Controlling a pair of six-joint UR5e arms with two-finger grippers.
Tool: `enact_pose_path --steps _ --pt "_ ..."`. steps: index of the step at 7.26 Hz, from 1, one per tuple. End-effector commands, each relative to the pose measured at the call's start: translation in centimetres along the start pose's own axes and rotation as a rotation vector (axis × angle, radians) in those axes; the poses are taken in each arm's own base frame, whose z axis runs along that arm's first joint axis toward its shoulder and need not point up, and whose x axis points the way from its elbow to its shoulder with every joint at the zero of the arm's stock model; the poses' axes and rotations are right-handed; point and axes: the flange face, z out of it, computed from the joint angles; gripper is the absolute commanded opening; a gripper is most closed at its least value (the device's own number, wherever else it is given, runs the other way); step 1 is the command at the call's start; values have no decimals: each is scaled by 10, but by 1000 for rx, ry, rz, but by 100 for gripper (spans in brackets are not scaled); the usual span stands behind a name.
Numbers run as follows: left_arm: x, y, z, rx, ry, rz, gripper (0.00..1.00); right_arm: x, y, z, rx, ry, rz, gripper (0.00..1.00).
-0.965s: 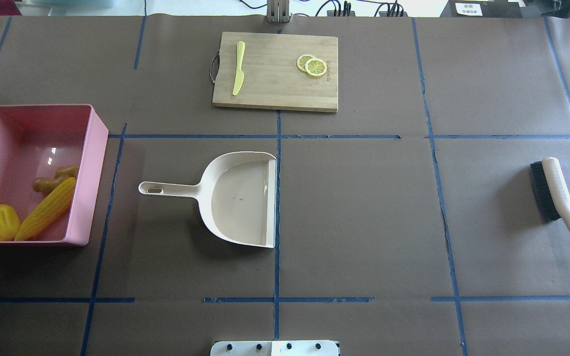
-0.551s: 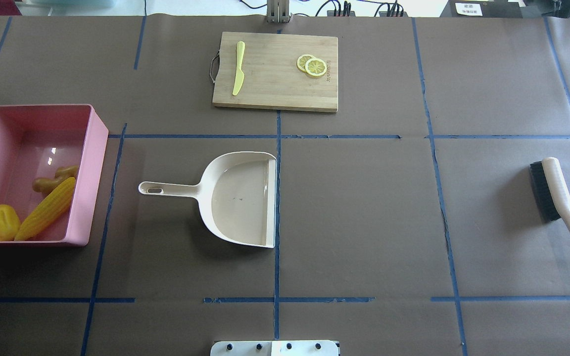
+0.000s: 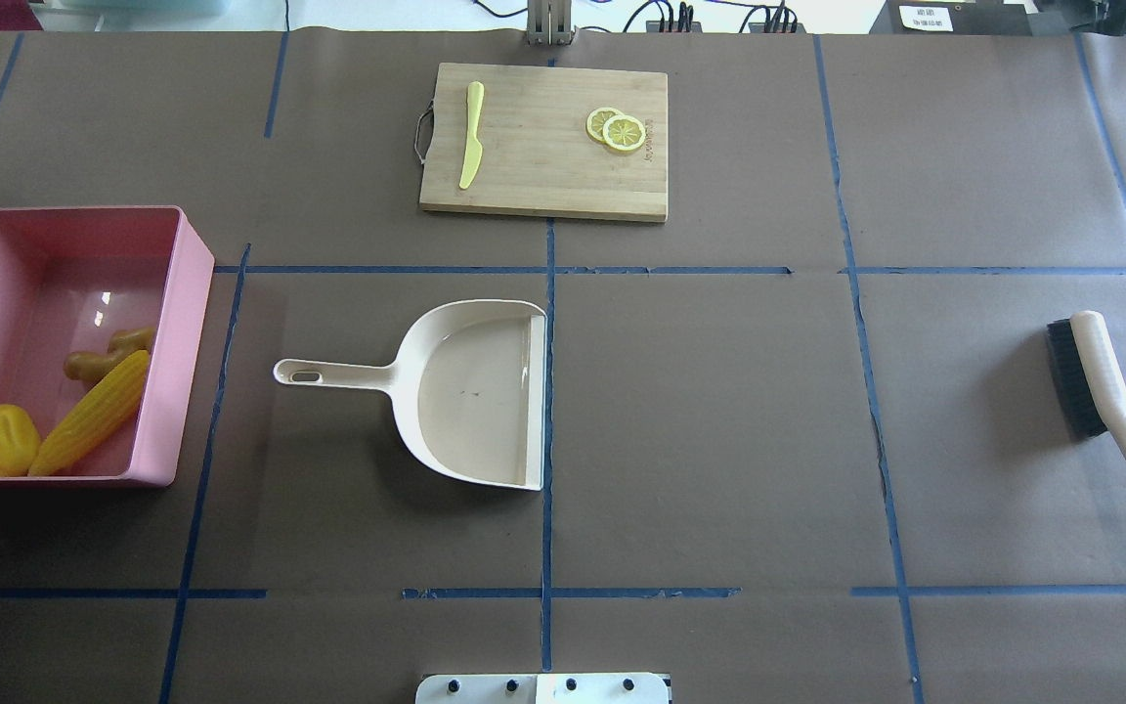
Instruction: Sweep and dump trash into bin
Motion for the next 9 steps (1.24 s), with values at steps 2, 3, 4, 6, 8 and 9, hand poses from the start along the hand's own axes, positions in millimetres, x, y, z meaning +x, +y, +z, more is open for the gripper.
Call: enact_pose_path --steps 2,3,4,6,8,9 --pt "0 0 0 -1 -1 0 100 -8 -3 6 -12 -2 -18 100" --pt "0 0 1 -2 -1 1 100 -13 -5 11 -24 0 -31 100" --pt "0 0 1 -2 -1 1 100 -19 -7 14 -33 0 -46 100" --pt "-2 6 5 -16 4 -14 100 -30 -10 26 -62 0 -77 100" --pt "-2 6 6 -16 4 -12 100 -32 -11 28 -66 1 -82 100" --pt "-2 6 6 -16 3 -10 100 -32 -11 28 -66 1 -82 100"
